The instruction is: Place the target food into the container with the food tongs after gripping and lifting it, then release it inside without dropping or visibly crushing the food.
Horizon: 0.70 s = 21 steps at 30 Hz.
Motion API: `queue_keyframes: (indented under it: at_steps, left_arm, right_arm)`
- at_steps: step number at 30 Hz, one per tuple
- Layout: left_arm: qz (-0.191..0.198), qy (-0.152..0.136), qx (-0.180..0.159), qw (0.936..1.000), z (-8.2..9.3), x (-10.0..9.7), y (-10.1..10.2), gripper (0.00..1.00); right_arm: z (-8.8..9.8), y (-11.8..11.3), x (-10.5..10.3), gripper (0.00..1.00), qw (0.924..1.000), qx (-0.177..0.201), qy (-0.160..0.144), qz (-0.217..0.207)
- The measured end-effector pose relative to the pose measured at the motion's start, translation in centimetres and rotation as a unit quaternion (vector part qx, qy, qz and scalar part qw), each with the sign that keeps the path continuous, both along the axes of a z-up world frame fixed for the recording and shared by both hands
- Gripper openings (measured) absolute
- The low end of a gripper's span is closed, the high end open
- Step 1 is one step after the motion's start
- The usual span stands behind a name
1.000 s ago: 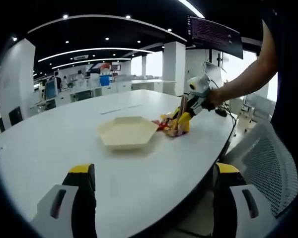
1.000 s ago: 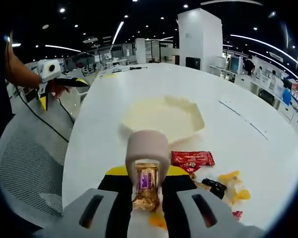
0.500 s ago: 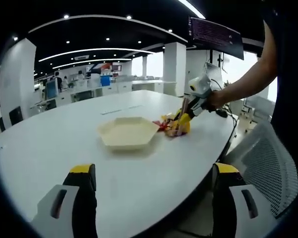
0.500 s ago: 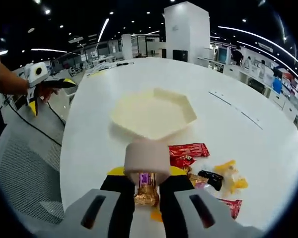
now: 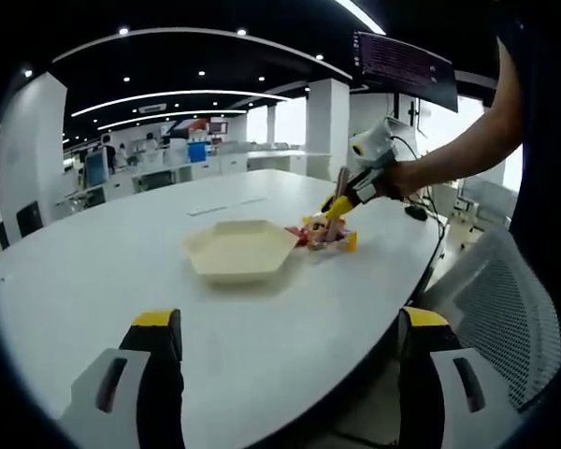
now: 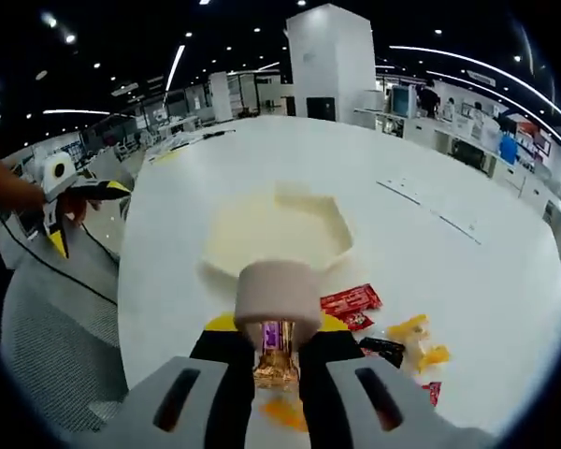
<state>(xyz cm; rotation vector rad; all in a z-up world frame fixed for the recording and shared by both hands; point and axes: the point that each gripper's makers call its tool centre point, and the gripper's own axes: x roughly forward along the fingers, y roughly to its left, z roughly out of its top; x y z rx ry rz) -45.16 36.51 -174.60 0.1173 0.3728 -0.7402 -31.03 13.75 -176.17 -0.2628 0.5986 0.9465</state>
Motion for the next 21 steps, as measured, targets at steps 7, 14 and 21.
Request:
queue_keyframes:
  at_steps: [7, 14, 21]
  left_arm:
    - [-0.003, -0.003, 0.004, 1.0, 0.0, 0.0, 0.0, 0.92]
    - [-0.004, -0.009, 0.007, 0.9999, 0.0, 0.0, 0.0, 0.91]
    - [-0.008, -0.009, 0.011, 0.9999, 0.0, -0.1, 0.0, 0.9]
  right_arm:
    - [4.2, 1.0, 0.8, 0.16, 0.998, -0.003, -0.044, 0.045]
    - [7.4, 1.6, 2.1, 0.16, 0.9987, 0.003, -0.038, 0.034]
    - [10.0, 2.4, 2.8, 0.16, 0.9973, -0.006, -0.056, 0.048]
